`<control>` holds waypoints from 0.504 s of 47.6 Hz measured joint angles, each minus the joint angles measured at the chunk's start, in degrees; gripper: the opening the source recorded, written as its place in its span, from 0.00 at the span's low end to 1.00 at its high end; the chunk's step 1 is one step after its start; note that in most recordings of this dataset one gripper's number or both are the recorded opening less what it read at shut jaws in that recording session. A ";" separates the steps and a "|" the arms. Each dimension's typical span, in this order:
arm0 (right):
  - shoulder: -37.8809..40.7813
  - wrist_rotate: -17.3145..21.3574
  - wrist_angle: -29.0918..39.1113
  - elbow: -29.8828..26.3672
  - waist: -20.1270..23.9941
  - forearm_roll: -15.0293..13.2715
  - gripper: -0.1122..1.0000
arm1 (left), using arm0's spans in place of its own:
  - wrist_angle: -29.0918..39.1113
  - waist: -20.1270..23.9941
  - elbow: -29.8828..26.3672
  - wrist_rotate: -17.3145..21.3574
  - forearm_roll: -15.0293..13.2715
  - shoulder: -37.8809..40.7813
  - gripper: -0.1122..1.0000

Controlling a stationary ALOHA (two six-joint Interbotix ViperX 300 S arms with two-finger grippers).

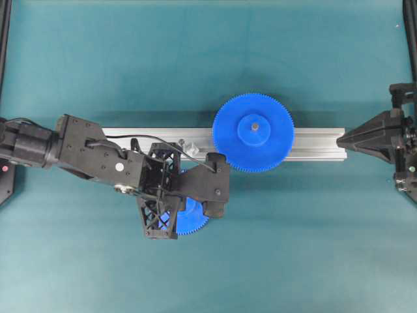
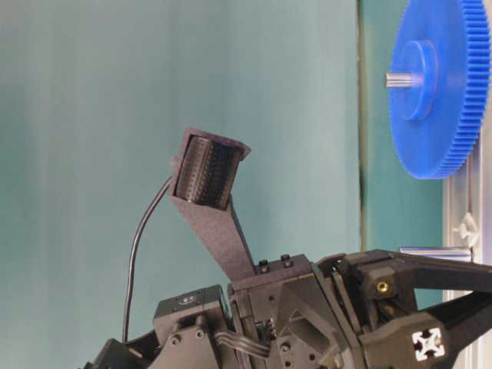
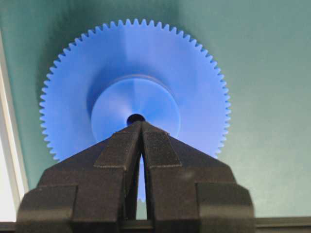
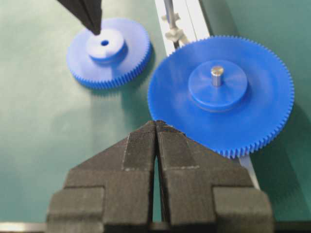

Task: Insert the small gear onto the shaft.
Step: 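Lower the left gripper and align it over the small gear's hub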

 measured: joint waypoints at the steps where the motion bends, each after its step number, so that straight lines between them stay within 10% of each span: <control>1: 0.00 0.00 0.09 0.00 0.00 0.00 0.13 | 0.00 0.00 0.00 0.09 0.09 0.00 0.13; 24: -0.62 0.00 0.09 -0.09 0.00 0.09 0.13 | 0.35 0.00 0.00 0.26 0.09 0.00 0.14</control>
